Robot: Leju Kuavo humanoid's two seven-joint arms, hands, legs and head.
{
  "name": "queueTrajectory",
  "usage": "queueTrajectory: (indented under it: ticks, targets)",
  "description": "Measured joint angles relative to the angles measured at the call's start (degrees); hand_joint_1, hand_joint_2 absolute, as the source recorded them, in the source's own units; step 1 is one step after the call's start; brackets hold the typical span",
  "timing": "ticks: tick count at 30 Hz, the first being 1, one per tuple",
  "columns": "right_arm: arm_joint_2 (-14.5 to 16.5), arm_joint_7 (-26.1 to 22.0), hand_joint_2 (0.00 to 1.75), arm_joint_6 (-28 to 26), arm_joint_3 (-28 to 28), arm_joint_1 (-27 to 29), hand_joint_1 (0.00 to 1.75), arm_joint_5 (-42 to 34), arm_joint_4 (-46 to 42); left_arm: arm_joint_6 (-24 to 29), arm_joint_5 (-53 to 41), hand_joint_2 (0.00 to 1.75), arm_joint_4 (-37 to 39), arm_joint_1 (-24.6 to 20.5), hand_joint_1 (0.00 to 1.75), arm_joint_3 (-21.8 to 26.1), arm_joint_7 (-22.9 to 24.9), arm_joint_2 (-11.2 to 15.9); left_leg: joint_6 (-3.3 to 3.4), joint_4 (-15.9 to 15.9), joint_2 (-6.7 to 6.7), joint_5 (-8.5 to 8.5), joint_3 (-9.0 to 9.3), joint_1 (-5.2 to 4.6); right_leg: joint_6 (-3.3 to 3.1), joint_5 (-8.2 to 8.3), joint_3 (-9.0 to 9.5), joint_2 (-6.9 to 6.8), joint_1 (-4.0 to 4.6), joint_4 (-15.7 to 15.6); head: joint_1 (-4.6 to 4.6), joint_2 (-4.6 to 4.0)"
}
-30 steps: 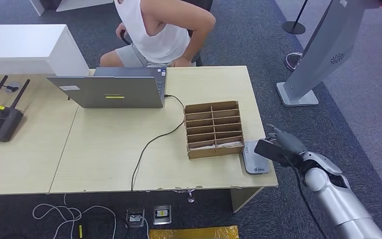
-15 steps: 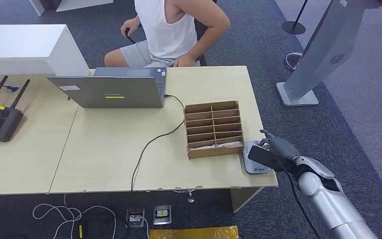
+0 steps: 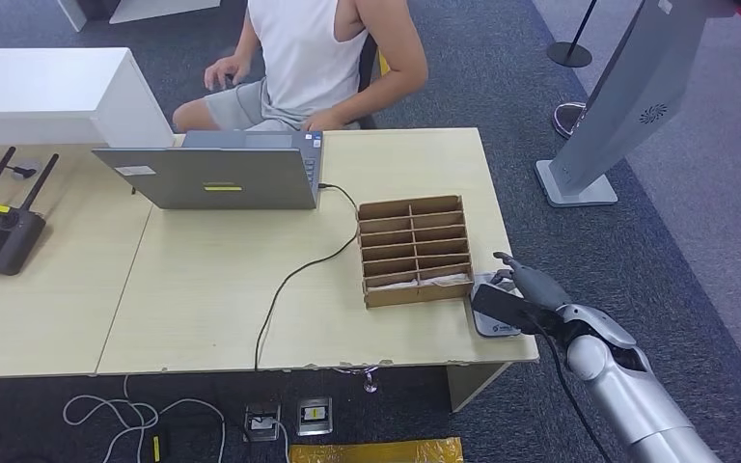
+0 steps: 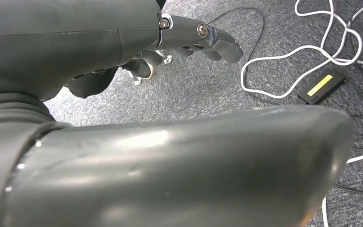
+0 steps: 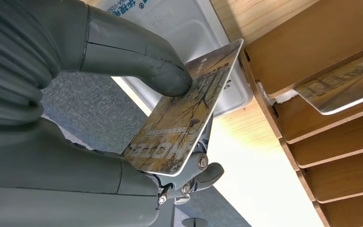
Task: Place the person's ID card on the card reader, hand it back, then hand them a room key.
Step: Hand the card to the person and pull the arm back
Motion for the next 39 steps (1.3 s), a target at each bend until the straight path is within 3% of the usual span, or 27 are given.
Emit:
queueTrajectory:
  ticks: [12, 22, 27, 32, 39]
  targets:
    - [-1.69, 0.10, 1.75, 0.17, -0.29, -3.37, 1.75, 0.32, 0.34, 0.01, -0.10, 0.00, 0.00, 0.02, 0.00, 0.00, 0.00, -0.08, 0.00, 0.02, 0.00, 0.00, -0.03, -0.03, 0.01, 0.01, -0.02, 0.00, -0.02, 0.00, -0.02, 0.00]
    - [-5.46, -2.01, 1.75, 0.27, -2.74, -16.95, 1.75, 3.51, 0.34, 0.10, -1.24, 0.00, 0.00, -0.01, 0.00, -0.02, 0.00, -0.17, 0.00, 0.03, 0.00, 0.02, -0.04, -0.04, 0.01, 0.03, -0.04, -0.01, -0.04, 0.01, 0.00, 0.00]
    - [-6.37, -5.26, 1.75, -0.07, -3.10, -25.66, 1.75, 6.68, 0.85, -0.09, -2.53, 0.00, 0.00, -0.52, 0.00, -0.02, 0.00, -0.21, -0.01, 0.03, 0.00, 0.02, -0.12, -0.06, 0.03, 0.06, -0.09, 0.00, -0.06, 0.05, -0.03, 0.00]
    - [-4.50, -8.69, 1.75, 0.11, -1.86, -36.07, 1.75, 12.16, 4.00, -1.32, -4.81, 0.00, -0.02, -2.07, 0.00, -0.11, 0.07, -0.31, -0.06, 0.02, -0.03, 0.06, -0.17, -0.01, 0.03, 0.06, -0.08, -0.04, -0.01, 0.06, -0.01, 0.00]
    - [1.61, -11.67, 1.75, -4.36, 3.57, -44.11, 1.75, 20.09, 13.05, -2.58, -6.12, 0.00, -0.04, -4.30, 0.00, -0.28, 0.75, -0.68, -0.10, 0.02, -0.07, 0.11, -0.21, 0.02, 0.02, 0.06, -0.09, -0.05, 0.02, 0.09, -0.01, 0.00]
